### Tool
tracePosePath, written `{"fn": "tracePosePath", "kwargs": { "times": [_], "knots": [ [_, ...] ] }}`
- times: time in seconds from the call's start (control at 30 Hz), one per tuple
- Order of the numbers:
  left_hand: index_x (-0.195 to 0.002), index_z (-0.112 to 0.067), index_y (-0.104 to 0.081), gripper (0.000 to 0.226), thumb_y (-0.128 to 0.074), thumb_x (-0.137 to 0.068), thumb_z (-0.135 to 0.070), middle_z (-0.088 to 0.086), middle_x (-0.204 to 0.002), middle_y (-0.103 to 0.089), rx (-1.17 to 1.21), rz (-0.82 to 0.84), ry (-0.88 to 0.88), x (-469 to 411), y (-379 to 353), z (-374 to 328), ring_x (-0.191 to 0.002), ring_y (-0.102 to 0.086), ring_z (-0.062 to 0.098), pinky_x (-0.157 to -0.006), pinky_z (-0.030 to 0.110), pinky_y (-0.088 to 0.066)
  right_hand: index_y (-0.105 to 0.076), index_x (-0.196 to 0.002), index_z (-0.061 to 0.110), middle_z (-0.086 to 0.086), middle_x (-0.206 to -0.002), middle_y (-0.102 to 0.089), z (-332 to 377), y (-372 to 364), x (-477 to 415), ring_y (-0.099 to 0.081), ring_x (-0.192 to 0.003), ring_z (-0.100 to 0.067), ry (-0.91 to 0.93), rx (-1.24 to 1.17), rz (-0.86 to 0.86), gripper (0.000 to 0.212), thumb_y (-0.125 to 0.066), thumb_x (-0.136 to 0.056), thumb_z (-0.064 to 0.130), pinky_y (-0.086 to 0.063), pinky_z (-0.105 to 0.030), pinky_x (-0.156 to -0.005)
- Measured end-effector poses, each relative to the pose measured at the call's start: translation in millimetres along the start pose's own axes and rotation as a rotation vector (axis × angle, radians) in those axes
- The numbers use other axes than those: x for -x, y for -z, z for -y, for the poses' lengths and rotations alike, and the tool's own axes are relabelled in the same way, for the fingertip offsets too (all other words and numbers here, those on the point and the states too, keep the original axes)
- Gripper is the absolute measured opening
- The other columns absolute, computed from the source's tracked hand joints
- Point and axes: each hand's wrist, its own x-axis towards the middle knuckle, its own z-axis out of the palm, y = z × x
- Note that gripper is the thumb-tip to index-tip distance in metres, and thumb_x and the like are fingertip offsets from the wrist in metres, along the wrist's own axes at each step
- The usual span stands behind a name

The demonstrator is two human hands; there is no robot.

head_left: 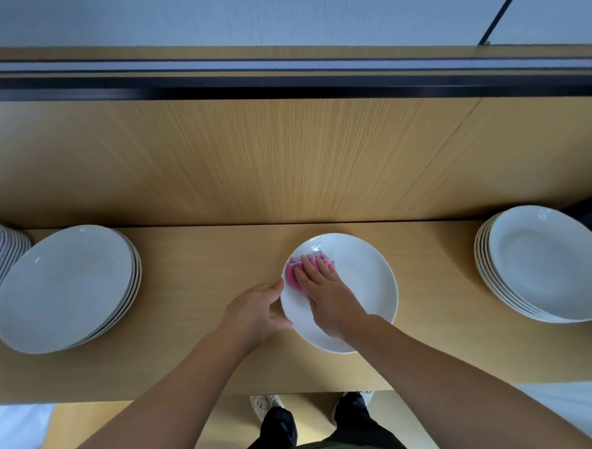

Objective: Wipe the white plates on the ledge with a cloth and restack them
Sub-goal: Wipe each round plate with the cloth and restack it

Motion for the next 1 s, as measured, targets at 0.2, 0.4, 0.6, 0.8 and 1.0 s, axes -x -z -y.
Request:
{"fn": "tracePosePath", "kwargs": {
  "times": [0.2, 0.4, 0.6, 0.8, 1.0],
  "knots": [
    [-0.149, -0.024, -0.033, 0.089, -0.075, -0.075, -0.049, -0.007, -0.147, -0.044, -0.047, -0.031, -0.008, 0.2, 2.8, -0.8, -0.132, -0.041, 0.01, -0.105, 0.027, -0.037, -0.021, -0.153, 0.011, -0.011, -0.16, -0.02, 3.4, -0.2, 19.6, -0.003, -0.148, -0.03, 0.181, -0.019, 0.04, 0.061, -0.048, -0.098, 0.007, 0.009, -0.04, -0.118],
    [-0.153, -0.025, -0.023, 0.087, -0.062, -0.082, -0.058, -0.009, -0.152, -0.035, -0.226, -0.018, -0.082, 0.8, 9.8, -6.1, -0.136, -0.036, 0.012, -0.104, 0.029, -0.038, -0.016, -0.154, 0.017, -0.001, -0.161, -0.015, -2.6, 6.1, 34.8, 0.007, -0.147, -0.018, 0.249, -0.012, 0.157, 0.058, -0.041, -0.102, 0.008, 0.014, -0.027, -0.116],
    [-0.153, -0.027, -0.021, 0.085, -0.055, -0.084, -0.064, -0.013, -0.152, -0.032, -0.282, 0.016, -0.091, -0.5, 13.5, -2.3, -0.137, -0.032, 0.009, -0.105, 0.028, -0.037, -0.026, -0.153, 0.025, 0.004, -0.161, -0.021, -21.9, 25.6, 57.9, 0.0, -0.15, -0.012, 0.319, -0.055, 0.359, 0.072, -0.046, -0.094, -0.009, 0.001, -0.03, -0.122],
    [-0.153, -0.024, -0.021, 0.085, -0.057, -0.085, -0.061, -0.01, -0.153, -0.027, -0.279, -0.02, -0.136, 2.0, 11.2, -0.3, -0.138, -0.026, 0.01, -0.105, 0.028, -0.036, -0.046, -0.144, 0.032, 0.012, -0.153, -0.037, -39.7, 73.8, 60.0, -0.022, -0.145, -0.007, 0.251, 0.009, 0.52, 0.075, -0.042, -0.085, -0.014, -0.02, -0.03, -0.118],
    [-0.1, -0.008, -0.074, 0.058, -0.092, -0.054, -0.039, 0.005, -0.113, -0.068, -0.366, -0.256, -0.522, 3.3, -4.8, 9.8, -0.105, -0.065, 0.026, -0.074, 0.037, -0.059, -0.049, -0.142, 0.028, 0.008, -0.148, -0.044, -43.6, 96.9, 14.6, -0.036, -0.14, -0.019, 0.246, 0.026, 0.145, 0.075, -0.042, -0.081, -0.017, -0.036, -0.033, -0.11]
  ]
}}
